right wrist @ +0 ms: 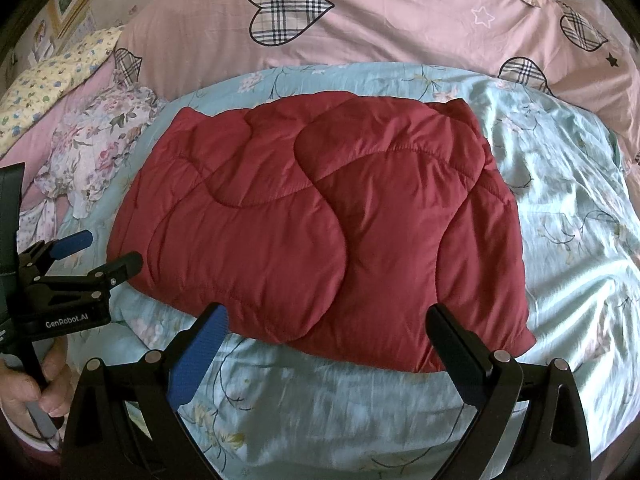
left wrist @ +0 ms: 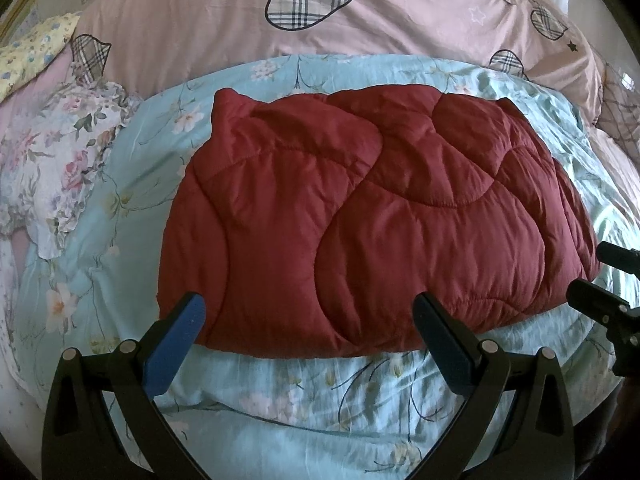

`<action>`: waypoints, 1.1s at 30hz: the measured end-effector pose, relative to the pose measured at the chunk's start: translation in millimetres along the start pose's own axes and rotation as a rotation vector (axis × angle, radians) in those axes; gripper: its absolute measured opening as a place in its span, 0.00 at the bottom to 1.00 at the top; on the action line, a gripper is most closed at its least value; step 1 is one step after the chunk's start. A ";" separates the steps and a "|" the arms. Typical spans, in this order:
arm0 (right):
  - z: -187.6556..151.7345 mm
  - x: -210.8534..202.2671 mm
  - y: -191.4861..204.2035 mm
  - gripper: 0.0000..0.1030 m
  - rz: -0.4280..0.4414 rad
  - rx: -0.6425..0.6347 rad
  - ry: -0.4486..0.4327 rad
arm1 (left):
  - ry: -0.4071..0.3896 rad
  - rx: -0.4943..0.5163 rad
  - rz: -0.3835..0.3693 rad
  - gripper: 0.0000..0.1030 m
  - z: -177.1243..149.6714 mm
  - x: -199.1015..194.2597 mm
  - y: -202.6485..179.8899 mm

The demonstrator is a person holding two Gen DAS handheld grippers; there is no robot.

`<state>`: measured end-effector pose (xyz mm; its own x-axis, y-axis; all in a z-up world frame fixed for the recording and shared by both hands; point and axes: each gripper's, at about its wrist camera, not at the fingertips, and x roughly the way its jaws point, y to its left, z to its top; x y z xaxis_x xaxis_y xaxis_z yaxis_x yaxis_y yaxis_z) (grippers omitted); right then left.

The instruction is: Fold large clothes

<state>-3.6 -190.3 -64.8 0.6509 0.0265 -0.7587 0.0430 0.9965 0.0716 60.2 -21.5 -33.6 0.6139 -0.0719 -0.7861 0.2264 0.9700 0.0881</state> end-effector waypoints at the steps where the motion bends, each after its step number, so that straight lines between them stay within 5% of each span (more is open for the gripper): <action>1: 0.5 0.1 0.1 0.97 0.000 0.000 0.000 | -0.001 0.000 0.000 1.00 -0.2 0.2 0.0; 33: 8.8 2.5 -2.5 0.97 0.002 0.010 -0.005 | -0.001 -0.002 0.004 1.00 2.9 4.4 2.3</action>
<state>4.6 -193.4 -61.2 0.6544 0.0286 -0.7556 0.0489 0.9956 0.0800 65.7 -20.2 -35.1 0.6156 -0.0687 -0.7851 0.2231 0.9706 0.0899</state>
